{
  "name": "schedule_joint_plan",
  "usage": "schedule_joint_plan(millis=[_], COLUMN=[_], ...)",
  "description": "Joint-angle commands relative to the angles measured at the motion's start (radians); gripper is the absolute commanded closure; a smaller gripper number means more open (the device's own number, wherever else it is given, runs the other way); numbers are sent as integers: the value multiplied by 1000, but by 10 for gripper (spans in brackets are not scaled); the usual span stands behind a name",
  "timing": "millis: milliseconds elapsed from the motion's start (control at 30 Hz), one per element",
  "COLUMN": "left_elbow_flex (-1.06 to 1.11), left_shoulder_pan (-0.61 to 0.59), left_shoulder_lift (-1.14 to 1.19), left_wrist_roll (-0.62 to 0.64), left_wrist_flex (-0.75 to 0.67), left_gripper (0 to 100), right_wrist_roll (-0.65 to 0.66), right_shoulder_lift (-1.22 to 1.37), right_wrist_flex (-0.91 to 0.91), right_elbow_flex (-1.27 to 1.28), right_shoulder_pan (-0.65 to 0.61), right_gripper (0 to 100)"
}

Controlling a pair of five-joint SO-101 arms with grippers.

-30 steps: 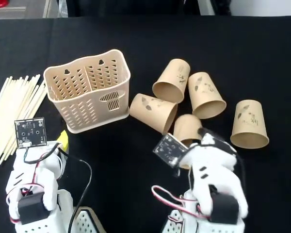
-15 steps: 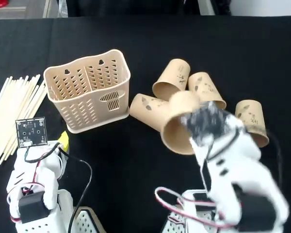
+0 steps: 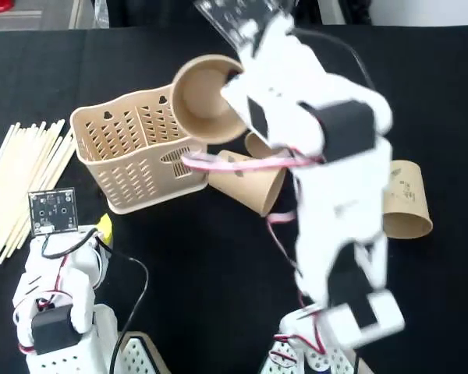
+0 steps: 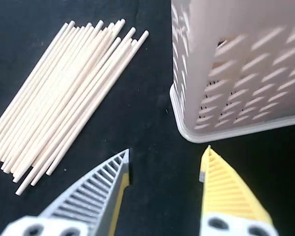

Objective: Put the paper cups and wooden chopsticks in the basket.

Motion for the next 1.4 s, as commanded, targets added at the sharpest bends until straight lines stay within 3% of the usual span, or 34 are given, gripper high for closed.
schedule_joint_plan(millis=[0,200,400,867,1367], left_elbow_flex=[-2,-2,-2,-2,-1], left_shoulder_pan=[-2,-1,-1,-1,-1], left_shoulder_lift=[-3,-3,-3,-3,-3], left_wrist_roll=[-2,2,3,3,3], left_wrist_flex=[-5,-5,-5,-5,-5], left_gripper=[770,770,770,770,770], right_wrist_roll=[-6,-8,-9,-32,-44], right_shoulder_lift=[160,398,515,410,340], right_wrist_flex=[23,18,44,155,157], right_elbow_flex=[-262,-479,-544,-481,-346], right_shoulder_pan=[-28,-49,-60,-118,-6], right_gripper=[986,986,986,986,984])
